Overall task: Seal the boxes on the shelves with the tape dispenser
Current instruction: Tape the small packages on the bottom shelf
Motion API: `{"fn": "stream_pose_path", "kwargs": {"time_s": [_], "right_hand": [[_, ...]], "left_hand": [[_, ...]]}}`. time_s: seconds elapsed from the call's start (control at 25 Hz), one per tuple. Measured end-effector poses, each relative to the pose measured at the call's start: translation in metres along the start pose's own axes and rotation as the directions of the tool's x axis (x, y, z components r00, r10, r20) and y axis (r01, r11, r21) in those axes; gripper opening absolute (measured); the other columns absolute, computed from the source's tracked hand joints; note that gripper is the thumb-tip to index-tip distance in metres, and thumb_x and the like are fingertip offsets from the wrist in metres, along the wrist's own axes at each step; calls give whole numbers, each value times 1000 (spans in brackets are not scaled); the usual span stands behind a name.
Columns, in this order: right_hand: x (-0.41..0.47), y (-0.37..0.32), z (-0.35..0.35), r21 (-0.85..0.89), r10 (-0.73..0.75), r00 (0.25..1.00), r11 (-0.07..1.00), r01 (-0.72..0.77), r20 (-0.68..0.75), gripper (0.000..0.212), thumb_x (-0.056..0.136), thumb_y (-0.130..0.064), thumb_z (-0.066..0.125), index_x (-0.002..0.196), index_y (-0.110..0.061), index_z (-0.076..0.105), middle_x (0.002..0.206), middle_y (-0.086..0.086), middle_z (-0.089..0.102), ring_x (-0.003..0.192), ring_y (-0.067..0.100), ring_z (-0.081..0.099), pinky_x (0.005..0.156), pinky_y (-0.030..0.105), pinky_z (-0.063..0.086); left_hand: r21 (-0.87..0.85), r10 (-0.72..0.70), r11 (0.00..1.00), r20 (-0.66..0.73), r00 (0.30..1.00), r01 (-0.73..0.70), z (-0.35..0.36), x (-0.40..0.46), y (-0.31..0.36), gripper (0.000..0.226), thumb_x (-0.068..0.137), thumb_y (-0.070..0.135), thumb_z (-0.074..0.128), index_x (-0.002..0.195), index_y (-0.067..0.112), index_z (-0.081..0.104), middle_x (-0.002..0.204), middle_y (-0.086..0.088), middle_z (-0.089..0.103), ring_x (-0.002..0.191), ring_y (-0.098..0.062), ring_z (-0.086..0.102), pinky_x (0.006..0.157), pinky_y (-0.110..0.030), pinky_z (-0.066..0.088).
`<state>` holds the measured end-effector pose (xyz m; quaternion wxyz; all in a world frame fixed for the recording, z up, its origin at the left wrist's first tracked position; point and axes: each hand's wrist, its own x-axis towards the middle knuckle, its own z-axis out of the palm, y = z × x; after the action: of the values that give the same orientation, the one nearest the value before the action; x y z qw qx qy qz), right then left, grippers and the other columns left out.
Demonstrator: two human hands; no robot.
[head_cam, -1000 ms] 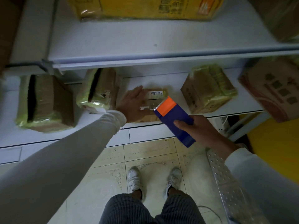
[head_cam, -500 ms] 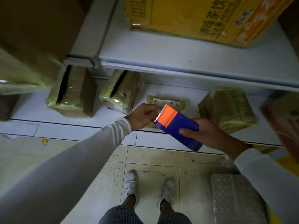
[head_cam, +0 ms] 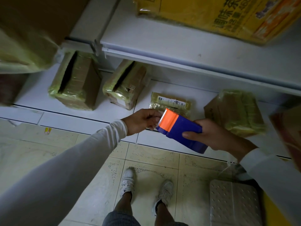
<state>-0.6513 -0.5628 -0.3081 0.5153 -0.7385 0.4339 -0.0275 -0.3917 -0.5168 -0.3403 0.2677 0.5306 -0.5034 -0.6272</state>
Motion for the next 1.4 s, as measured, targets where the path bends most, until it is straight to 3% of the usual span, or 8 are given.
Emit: {"fn": "stream_pose_path", "kwargs": {"time_s": [0.2,0.36,0.6,0.72,0.8,1.0,1.2,1.4], "right_hand": [[6,-5,1,13,-10,997,1000,9,79,44,66,-73,65,85,-34,66,75,-4,72,62,10,69,52,19,49],[15,-11,-10,-57,6,993,998,1,116,47,74,-67,68,90,-22,66,80,5,73,69,23,71,62,47,57],[22,-21,-35,-35,8,995,999,-4,104,51,75,-62,69,93,-14,67,84,12,73,74,28,71,65,41,53],[14,-11,-44,-66,32,992,998,-24,124,49,76,-61,69,90,-14,66,79,10,73,68,26,70,55,24,51],[6,4,-55,-63,103,988,993,-96,117,50,70,-56,68,88,-9,67,75,11,73,66,30,70,52,21,50],[11,22,-75,-59,192,979,980,-189,63,53,61,-54,71,81,-5,69,69,18,71,61,30,63,61,33,44],[19,20,-89,-51,220,972,975,-216,87,48,62,-60,72,85,-18,74,78,10,76,69,27,73,59,32,52],[35,24,-80,-151,314,943,943,-296,110,61,59,-62,68,92,-11,72,79,11,76,72,28,73,67,40,56]], "left_hand": [[23,20,1000,-15,1000,-20,0,1,-2,21,97,0,44,98,1,65,87,-11,64,78,-15,58,76,-31,52],[123,124,987,-142,982,-107,-9,7,2,35,96,-6,43,76,15,63,64,4,57,58,-3,51,61,-21,45],[109,152,985,-148,977,-136,-8,25,17,32,96,-6,42,81,13,63,61,10,58,54,3,52,57,-14,44],[84,144,988,-256,956,-126,-26,19,12,20,95,-5,45,93,-1,65,67,-3,57,53,2,52,55,-16,44],[123,119,989,-338,934,-82,-53,11,0,19,95,1,48,93,-10,63,68,-7,56,53,1,52,56,-16,46],[80,-8,996,-449,894,49,-51,28,-4,24,96,11,47,77,6,61,65,-3,54,56,-14,49,55,-26,44],[65,-88,987,-547,833,147,-53,42,-10,31,94,13,48,64,15,57,57,1,52,45,-6,46,46,-17,38],[98,-263,934,-463,847,344,-40,60,-26,26,93,13,53,68,13,60,62,1,56,50,-7,48,44,-16,40]]}}
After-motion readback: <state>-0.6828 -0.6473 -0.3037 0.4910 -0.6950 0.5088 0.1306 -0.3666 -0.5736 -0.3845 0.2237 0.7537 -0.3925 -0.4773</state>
